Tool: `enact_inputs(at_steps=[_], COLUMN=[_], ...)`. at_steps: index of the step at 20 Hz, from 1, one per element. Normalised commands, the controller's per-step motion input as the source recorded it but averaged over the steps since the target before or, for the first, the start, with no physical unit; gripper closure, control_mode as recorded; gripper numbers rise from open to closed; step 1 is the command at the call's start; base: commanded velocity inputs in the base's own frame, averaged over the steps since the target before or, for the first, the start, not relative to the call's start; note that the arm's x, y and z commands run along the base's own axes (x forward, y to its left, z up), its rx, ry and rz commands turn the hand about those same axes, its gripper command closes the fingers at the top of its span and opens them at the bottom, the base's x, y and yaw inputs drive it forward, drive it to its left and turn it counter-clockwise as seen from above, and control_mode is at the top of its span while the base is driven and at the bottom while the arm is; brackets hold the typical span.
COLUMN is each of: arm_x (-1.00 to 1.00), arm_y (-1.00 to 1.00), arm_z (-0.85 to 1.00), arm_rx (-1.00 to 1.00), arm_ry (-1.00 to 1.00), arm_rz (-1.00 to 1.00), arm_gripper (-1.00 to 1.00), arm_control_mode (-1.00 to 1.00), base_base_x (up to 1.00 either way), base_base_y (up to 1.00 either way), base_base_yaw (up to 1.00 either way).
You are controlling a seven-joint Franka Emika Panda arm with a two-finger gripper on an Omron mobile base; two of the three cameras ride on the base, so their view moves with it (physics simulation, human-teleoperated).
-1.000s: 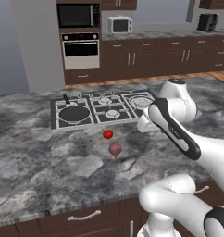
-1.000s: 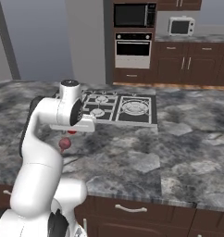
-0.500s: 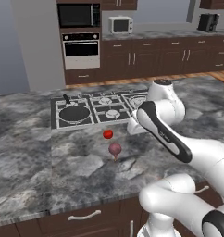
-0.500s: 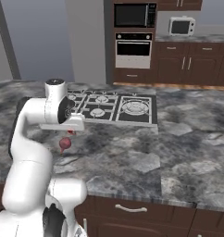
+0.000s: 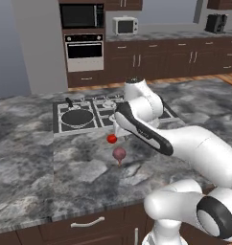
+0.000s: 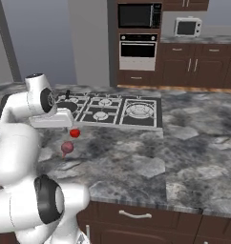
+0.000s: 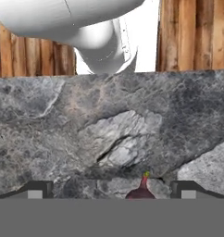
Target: Place the pan on the rear right burner on the stove. Then place the tomato and the onion in the pan and turn on the rear right burner.
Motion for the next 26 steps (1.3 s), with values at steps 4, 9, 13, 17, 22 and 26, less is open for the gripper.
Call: enact_inputs(at_steps=[4, 9, 13, 17, 22, 26], arm_x=[0.55, 0.16, 0.18, 0.25, 0.4, 0.37], arm_y=[0.0, -0.11, 0.02, 0.07, 0.31, 0.22], arm_z=[-0.07, -0.11, -0.56, -0.5, -0.09, 0.0], arm_rx=[0.33, 0.2, 0.0, 0.0, -0.03, -0.07], arm_ry=[0.07, 0.08, 0.03, 0.02, 0.1, 0.15], arm_rz=[-0.1, -0.02, 0.0, 0.0, 0.0, 0.0], arm_gripper=[-1.0, -1.0, -1.0, -1.0, -1.0, -1.0], arm_control_mode=[-1.0, -1.0, -1.0, -1.0, -1.0, -1.0], base_base_x=[0.0, 0.0, 0.0, 0.0, 0.0, 0.0], base_base_y=[0.0, 0.0, 0.0, 0.0, 0.0, 0.0], base_base_yaw=[0.0, 0.0, 0.0, 0.0, 0.0, 0.0])
